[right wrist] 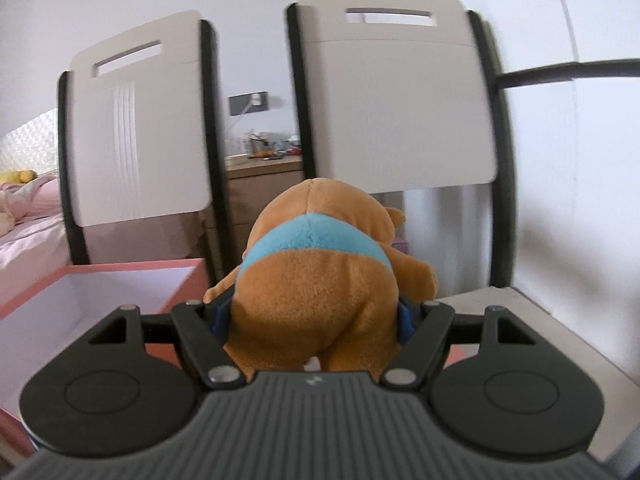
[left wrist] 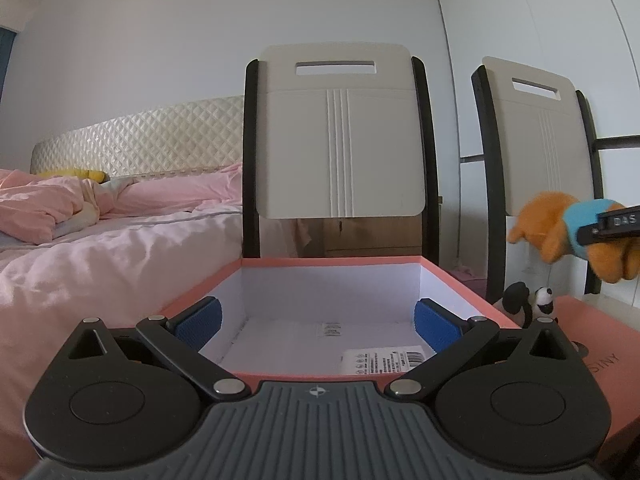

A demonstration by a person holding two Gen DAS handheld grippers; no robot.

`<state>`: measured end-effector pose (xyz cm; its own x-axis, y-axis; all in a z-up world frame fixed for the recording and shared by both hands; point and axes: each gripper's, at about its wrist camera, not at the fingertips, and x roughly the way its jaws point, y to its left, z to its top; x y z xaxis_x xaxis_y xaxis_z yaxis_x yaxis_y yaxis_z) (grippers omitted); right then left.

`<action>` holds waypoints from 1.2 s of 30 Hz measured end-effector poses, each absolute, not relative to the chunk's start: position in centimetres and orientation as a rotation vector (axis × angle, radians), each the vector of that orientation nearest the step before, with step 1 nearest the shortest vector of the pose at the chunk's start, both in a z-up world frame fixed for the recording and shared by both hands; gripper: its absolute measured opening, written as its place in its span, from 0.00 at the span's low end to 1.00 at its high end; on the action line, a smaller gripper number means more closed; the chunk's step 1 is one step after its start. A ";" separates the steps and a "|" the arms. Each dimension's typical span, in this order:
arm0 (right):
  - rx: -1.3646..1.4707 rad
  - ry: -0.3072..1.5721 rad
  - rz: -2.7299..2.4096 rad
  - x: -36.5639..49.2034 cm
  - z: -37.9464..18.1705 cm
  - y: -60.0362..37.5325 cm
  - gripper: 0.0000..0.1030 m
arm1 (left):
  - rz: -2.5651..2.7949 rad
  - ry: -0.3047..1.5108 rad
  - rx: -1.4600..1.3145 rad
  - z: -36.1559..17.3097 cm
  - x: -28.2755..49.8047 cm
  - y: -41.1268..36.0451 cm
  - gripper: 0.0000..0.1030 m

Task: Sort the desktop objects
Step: 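Carry the teddy bear with the right tool over the pink box and release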

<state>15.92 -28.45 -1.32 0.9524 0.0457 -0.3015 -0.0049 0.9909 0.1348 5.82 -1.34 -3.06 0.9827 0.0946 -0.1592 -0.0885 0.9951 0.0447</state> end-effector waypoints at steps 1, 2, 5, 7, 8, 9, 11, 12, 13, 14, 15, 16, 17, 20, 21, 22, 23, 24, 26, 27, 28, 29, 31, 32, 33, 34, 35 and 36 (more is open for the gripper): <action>0.134 0.309 0.036 16.1 -1.3 -27.9 0.72 | 0.093 0.161 0.037 -3.0 5.8 -1.3 1.00; 0.135 0.312 0.048 16.4 -1.3 -27.3 0.72 | 0.094 0.160 0.036 -3.0 5.8 -1.2 1.00; 0.140 0.320 0.081 17.2 -1.1 -25.6 0.72 | 0.099 0.155 0.042 -3.0 5.8 -1.0 1.00; 0.142 0.319 0.101 17.6 -1.1 -24.5 0.72 | 0.117 0.156 0.049 -3.0 6.0 -0.9 1.00; 0.142 0.317 0.112 17.8 -1.0 -23.8 0.72 | 0.126 0.157 0.051 -3.1 6.0 -0.8 1.00; 0.142 0.315 0.122 18.1 -1.0 -23.2 0.72 | 0.128 0.160 0.050 -3.1 6.1 -0.7 1.00; 0.144 0.313 0.145 18.6 -0.9 -22.1 0.72 | 0.125 0.162 0.048 -3.1 6.1 -0.6 1.00; 0.145 0.311 0.156 18.8 -0.8 -21.6 0.72 | 0.124 0.163 0.049 -3.1 6.1 -0.6 1.00; 0.146 0.310 0.166 19.1 -0.8 -21.1 0.72 | 0.125 0.166 0.053 -3.1 6.2 -0.7 1.00; 0.145 0.307 0.179 19.4 -0.7 -20.5 0.72 | 0.127 0.170 0.058 -3.2 6.2 -0.7 1.00; 0.143 0.304 0.190 19.6 -0.6 -20.1 0.72 | 0.130 0.176 0.063 -3.3 6.3 -0.8 1.00; 0.140 0.301 0.201 19.8 -0.5 -19.6 0.72 | 0.132 0.183 0.069 -3.4 6.4 -0.9 1.00; 0.139 0.298 0.212 20.0 -0.5 -19.2 0.72 | 0.134 0.189 0.076 -3.5 6.5 -1.0 1.00; 0.145 0.299 0.247 20.7 -0.5 -18.0 0.72 | 0.135 0.201 0.088 -3.8 6.5 -1.3 1.00; 0.151 0.303 0.256 20.9 -0.5 -17.7 0.72 | 0.133 0.205 0.090 -3.8 6.5 -1.4 1.00; 0.157 0.307 0.266 21.1 -0.5 -17.4 0.72 | 0.132 0.205 0.089 -3.8 6.4 -1.4 1.00; 0.162 0.310 0.278 21.3 -0.5 -17.1 0.72 | 0.131 0.204 0.090 -3.9 6.4 -1.3 1.00; 0.165 0.312 0.288 21.4 -0.5 -16.8 0.72 | 0.130 0.204 0.090 -3.9 6.4 -1.3 1.00; 0.172 0.313 0.308 21.6 -0.5 -16.3 0.72 | 0.137 0.206 0.086 -3.9 6.4 -1.2 1.00; 0.173 0.312 0.317 21.6 -0.5 -16.0 0.72 | 0.142 0.208 0.082 -3.9 6.5 -1.1 1.00; 0.172 0.312 0.326 21.7 -0.5 -15.8 0.72 | 0.145 0.210 0.078 -3.9 6.5 -1.0 1.00; 0.171 0.312 0.335 21.7 -0.5 -15.5 0.72 | 0.149 0.211 0.074 -3.9 6.5 -0.9 1.00; 0.156 0.312 0.355 21.8 -0.4 -14.9 0.72 | 0.153 0.212 0.071 -3.9 6.6 -0.8 1.00; 0.148 0.312 0.365 21.8 -0.4 -14.6 0.72 | 0.155 0.212 0.071 -3.9 6.6 -0.7 1.00; 0.143 0.309 0.371 21.8 -0.3 -14.6 0.72 | 0.156 0.212 0.072 -3.9 6.6 -0.7 1.00; 0.142 0.307 0.376 21.8 -0.2 -14.5 0.72 | 0.156 0.212 0.072 -3.9 6.6 -0.8 1.00; 0.141 0.306 0.381 21.9 -0.1 -14.5 0.72 | 0.156 0.212 0.074 -3.9 6.6 -0.8 1.00; 0.144 0.308 0.385 21.9 -0.1 -14.5 0.72 | 0.157 0.212 0.075 -3.9 6.6 -0.8 1.00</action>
<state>21.91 -14.52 -0.07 0.8809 0.3904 -0.2677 -0.3470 0.9172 0.1959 6.59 -0.79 -3.91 0.9653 0.1634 -0.2037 -0.1476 0.9849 0.0908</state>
